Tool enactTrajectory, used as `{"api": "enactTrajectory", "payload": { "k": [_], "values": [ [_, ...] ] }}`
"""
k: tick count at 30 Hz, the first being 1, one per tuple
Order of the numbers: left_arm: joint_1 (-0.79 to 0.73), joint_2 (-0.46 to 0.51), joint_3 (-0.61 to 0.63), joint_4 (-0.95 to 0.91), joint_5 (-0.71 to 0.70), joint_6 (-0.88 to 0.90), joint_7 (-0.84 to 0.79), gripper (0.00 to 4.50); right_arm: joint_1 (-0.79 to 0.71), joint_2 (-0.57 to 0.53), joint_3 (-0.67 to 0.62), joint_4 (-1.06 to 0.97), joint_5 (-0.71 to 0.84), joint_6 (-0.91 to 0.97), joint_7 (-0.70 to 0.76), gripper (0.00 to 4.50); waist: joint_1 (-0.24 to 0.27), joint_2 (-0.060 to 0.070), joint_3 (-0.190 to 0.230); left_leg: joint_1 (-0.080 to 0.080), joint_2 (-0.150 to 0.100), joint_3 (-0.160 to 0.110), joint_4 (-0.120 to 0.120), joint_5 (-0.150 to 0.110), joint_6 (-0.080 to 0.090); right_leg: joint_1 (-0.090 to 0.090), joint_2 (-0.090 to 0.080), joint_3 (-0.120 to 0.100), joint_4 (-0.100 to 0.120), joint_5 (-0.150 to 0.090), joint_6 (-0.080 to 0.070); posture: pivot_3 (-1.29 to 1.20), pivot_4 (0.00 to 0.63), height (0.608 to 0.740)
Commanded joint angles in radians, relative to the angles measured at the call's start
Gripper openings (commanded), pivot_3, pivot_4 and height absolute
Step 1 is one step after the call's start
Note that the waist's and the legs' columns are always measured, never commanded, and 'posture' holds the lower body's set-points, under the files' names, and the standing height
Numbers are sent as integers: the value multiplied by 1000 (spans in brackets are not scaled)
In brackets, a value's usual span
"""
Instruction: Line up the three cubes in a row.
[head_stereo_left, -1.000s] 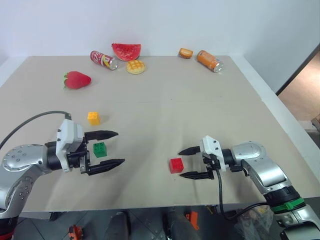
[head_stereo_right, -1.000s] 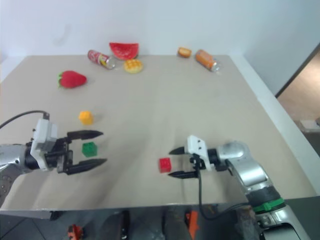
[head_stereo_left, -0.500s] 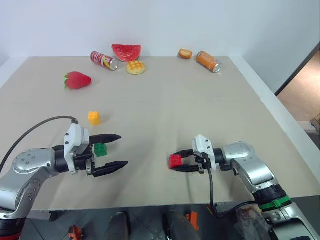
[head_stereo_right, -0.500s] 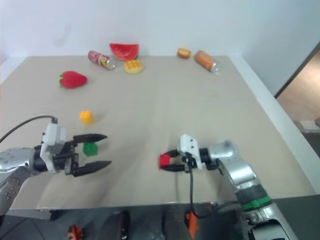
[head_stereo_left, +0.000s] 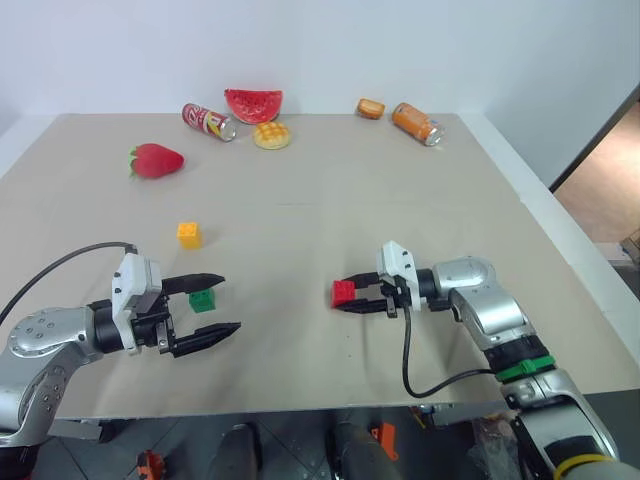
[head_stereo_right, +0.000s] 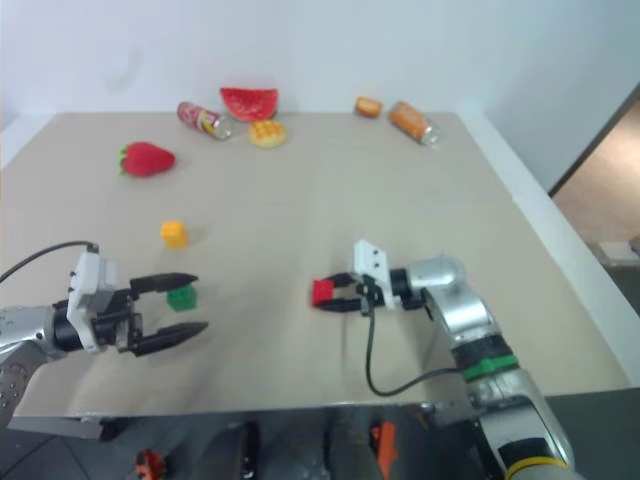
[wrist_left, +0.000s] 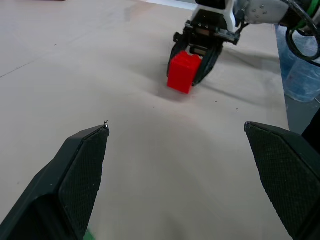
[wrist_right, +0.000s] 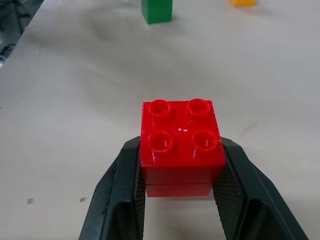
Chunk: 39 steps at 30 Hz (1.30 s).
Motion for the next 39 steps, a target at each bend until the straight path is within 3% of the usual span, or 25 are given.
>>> {"api": "enactTrajectory", "payload": {
  "k": [1,12,25,36,37,39],
  "values": [
    [17,13,53,-38,-21,3,16,4500,-16,6,5,37,1,-35,52,1262,0,0,0,0,0,0,0,0,0,0,0,0,0,0,0,0,150,740],
    [82,25,135,-91,-65,51,51,4500,22,-15,6,91,-9,-67,110,1262,1,0,0,1,1,0,-2,0,0,0,1,0,0,-1,-1,0,150,740],
    [77,37,136,-89,-89,71,58,4500,36,-71,-32,97,9,-68,115,1262,4,0,0,0,-1,0,1,0,0,1,-1,0,0,0,0,0,150,740],
    [60,28,117,-88,-89,73,67,4500,31,-49,-23,129,-11,-110,89,1262,1,0,0,1,0,1,1,0,0,1,-1,0,0,0,-1,0,150,740],
    [62,27,117,-89,-89,74,69,4500,26,-43,-21,138,-15,-116,83,2062,0,0,0,1,0,1,1,0,0,1,-1,0,0,0,-1,0,150,740],
    [65,24,117,-88,-87,73,71,4500,19,-32,-18,156,-27,-129,65,2668,0,0,0,1,0,1,1,0,0,1,0,0,0,0,-1,0,150,740]
  ]
}}
